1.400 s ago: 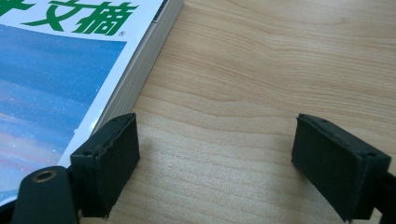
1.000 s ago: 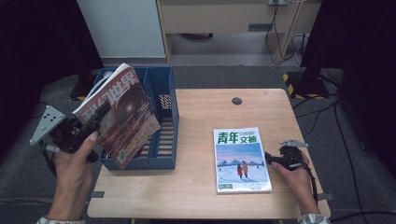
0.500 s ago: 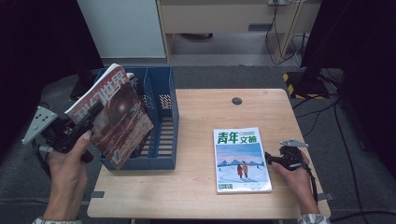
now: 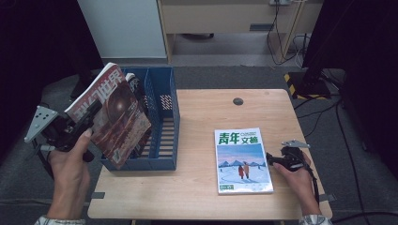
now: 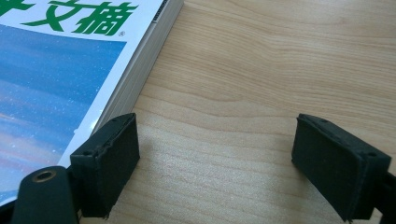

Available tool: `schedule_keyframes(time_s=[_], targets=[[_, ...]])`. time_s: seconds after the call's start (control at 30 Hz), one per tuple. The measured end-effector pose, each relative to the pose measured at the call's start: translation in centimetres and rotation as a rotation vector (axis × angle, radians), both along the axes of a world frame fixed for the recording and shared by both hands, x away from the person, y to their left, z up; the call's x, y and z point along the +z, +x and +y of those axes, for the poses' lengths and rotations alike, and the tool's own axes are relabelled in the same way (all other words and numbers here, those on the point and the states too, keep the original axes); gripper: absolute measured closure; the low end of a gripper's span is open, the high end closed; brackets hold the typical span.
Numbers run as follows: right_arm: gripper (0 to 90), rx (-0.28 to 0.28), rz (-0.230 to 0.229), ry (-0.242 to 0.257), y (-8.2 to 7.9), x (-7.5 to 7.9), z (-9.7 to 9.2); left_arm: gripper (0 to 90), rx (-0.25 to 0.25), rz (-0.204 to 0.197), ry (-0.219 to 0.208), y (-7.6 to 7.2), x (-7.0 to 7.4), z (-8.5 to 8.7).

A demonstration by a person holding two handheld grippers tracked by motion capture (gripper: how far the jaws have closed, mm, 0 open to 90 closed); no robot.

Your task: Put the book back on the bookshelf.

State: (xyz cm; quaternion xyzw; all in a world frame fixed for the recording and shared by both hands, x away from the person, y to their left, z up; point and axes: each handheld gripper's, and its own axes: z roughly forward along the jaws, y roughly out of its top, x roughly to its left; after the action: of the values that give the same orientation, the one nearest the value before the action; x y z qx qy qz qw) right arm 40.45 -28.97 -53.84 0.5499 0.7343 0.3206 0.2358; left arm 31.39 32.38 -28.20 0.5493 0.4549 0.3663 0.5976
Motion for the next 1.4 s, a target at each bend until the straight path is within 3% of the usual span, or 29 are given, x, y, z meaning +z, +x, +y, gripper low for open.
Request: schedule_keyframes(time_s=[0.53, 1.4], targets=[[15.0, 0.001, -0.001, 0.000, 0.0, 0.0, 0.0, 83.9, 0.042, 0.008, 0.029, 1.0, -0.3, -0.9], [15.0, 0.002, -0.001, -0.001, 0.0, 0.0, 0.0, 83.9, 0.058, 0.012, 0.061, 3.6, -1.4, -3.0]])
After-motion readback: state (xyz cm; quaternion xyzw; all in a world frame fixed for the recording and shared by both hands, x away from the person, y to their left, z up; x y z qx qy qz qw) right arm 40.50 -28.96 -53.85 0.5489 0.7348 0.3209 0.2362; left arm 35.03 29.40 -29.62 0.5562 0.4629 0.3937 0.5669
